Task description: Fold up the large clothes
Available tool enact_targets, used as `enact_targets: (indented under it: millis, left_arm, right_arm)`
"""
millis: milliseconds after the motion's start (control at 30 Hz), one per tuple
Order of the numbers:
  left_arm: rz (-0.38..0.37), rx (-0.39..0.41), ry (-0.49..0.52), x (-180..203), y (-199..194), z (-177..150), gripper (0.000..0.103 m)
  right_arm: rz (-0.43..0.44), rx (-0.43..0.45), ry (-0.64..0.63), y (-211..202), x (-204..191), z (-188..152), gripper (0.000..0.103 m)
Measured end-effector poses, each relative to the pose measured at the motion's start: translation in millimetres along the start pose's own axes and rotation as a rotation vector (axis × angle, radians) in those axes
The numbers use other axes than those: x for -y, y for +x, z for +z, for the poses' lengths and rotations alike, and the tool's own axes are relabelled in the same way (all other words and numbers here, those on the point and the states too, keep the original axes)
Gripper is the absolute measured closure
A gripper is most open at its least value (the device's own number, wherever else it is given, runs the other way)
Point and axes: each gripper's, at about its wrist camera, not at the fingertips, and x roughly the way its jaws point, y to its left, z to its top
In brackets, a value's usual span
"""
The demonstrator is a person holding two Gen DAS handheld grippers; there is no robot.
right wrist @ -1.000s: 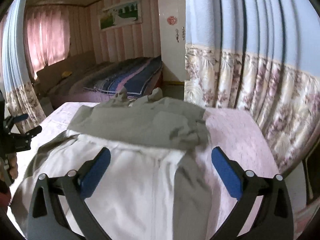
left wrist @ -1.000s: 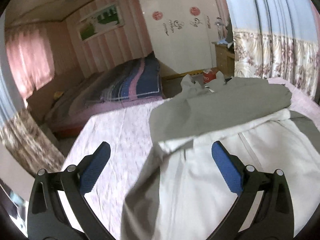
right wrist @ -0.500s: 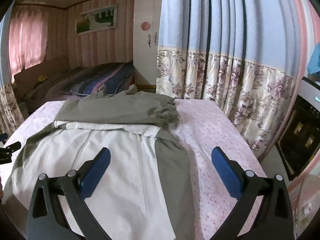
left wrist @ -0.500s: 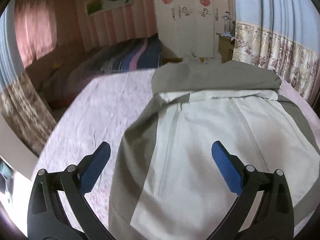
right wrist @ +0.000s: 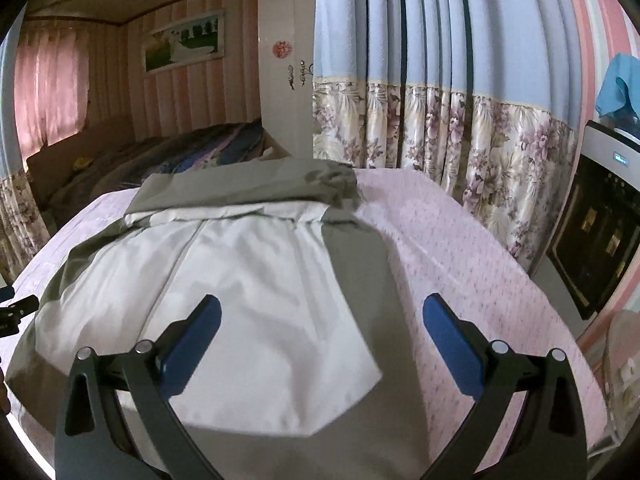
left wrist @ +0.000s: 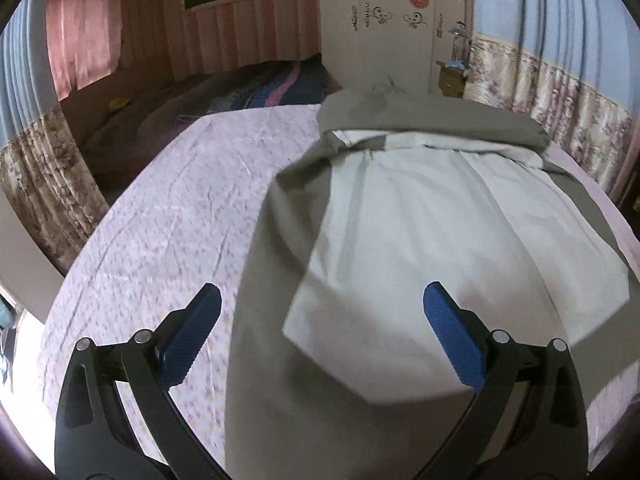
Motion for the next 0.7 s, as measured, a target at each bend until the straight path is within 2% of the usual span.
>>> enact_targets:
  millis: [267, 567, 700]
  left_arm:
    - [0.014, 0.021, -0.013, -1.7, -8.5, -24.6, 0.003]
    - [0.047, 0.01, -0.034, -9.7, -0.6, -48.5, 0.003]
    - [0.013, -0.002, -0.077, -15.5, 2.1, -60.9, 0.003]
  right_arm:
    - [-0.019, 0.031, -0.011, -15.1, 4.0, -18.8, 0.002]
    - [-0.043, 0.005, 0.038, -10.2, 19.9, -48.9, 0.002]
    - [-0.033, 0.004, 0.062, -11.9, 26.0, -61.6, 0.002]
